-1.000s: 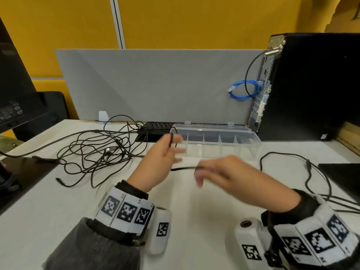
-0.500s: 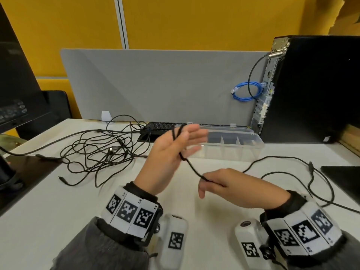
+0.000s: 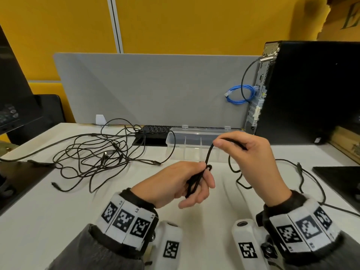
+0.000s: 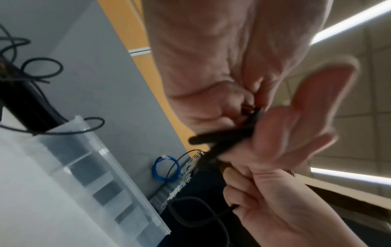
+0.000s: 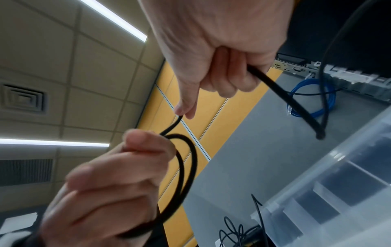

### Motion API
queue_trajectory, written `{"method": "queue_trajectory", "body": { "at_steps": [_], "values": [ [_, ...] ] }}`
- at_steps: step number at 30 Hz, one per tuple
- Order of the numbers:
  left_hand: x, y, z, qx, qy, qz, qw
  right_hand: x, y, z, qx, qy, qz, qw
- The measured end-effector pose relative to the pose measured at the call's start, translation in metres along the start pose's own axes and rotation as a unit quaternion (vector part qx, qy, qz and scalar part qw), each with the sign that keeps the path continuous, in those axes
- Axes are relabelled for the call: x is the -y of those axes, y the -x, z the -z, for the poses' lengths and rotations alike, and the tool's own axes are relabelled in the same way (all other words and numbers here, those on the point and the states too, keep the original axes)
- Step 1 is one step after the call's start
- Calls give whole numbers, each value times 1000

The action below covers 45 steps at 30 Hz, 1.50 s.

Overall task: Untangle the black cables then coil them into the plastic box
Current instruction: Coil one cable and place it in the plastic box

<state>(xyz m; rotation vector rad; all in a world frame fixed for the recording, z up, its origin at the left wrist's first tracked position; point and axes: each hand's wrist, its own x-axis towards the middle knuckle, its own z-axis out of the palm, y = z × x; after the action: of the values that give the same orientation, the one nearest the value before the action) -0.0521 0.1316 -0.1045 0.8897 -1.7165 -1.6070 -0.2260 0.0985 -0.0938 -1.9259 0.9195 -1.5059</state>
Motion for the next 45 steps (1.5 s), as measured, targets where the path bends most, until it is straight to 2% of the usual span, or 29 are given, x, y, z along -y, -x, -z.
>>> {"method": "queue_trajectory", "body": {
  "at_steps": [2, 4, 6, 8, 10, 11, 13, 15, 17, 19, 20, 22, 26, 29, 31, 32, 34, 35, 36, 37, 38, 39, 40, 42, 43, 45],
  "values": [
    [0, 1, -2, 45, 61, -11, 997, -3, -1, -1, 28, -5, -15, 999],
    [-1, 0, -2, 48, 130, -60, 989, -7, -1, -1, 106, 18, -50, 993],
    [-6, -2, -2, -14, 204, -121, 971, -8, 2, -4, 253, 86, -82, 960],
    [-8, -4, 3, -111, 265, -162, 944, -6, 9, -10, 401, 151, -106, 897],
    [-7, -7, 10, -182, 276, -189, 925, 0, 16, -14, 487, 184, -102, 848],
    [-5, -8, 13, -207, 253, -193, 925, 1, 17, -15, 498, 197, -87, 840],
    [-1, -9, 15, -252, 165, -182, 936, 7, 18, -13, 479, 209, -51, 851],
    [2, -10, 14, -268, 63, -153, 949, 11, 16, -8, 407, 208, -20, 889],
    [2, -7, 13, -225, -33, -98, 969, 14, 13, -3, 322, 207, 9, 924],
    [3, -3, 12, -155, -165, -51, 973, 17, 9, 4, 279, 195, 19, 940],
    [4, -1, 13, -137, -237, -36, 961, 16, 7, 9, 271, 198, 10, 942],
    [5, 1, 17, -162, -339, -28, 926, 14, 2, 26, 279, 227, -22, 933],
    [8, 4, 42, -326, -401, -26, 856, -4, -8, 83, 264, 298, -79, 914],
    [10, 8, 60, -422, -398, 1, 815, -22, -12, 132, 221, 366, -136, 894],
    [11, 9, 64, -443, -386, 10, 809, -31, -14, 160, 149, 422, -172, 878],
    [12, 8, 63, -442, -379, 11, 812, -31, -15, 168, 122, 465, -170, 860],
    [13, 3, 59, -427, -346, 11, 835, -17, -18, 161, 106, 576, -148, 797],
    [14, 1, 57, -413, -312, 10, 855, -12, -22, 151, 95, 638, -115, 755],
    [15, -1, 55, -393, -266, 9, 880, -9, -25, 134, 77, 649, -75, 753],
    [14, -3, 51, -368, -212, 6, 905, -6, -27, 115, 68, 621, -47, 780],
    [14, -4, 46, -340, -155, -2, 928, 1, -25, 90, 77, 568, -29, 819],
    [13, -4, 41, -311, -98, -13, 945, 10, -20, 63, 113, 518, -14, 848],
    [11, -4, 36, -283, -45, -26, 958, 13, -13, 37, 159, 483, -3, 861],
    [8, -2, 29, -224, 50, -48, 972, 11, 6, -4, 210, 488, 29, 847],
    [7, -1, 27, -192, 91, -54, 976, 4, 13, -17, 195, 505, 49, 839],
    [4, 2, 25, -142, 156, -64, 975, -5, 14, -32, 141, 506, 78, 847]
  ]
}}
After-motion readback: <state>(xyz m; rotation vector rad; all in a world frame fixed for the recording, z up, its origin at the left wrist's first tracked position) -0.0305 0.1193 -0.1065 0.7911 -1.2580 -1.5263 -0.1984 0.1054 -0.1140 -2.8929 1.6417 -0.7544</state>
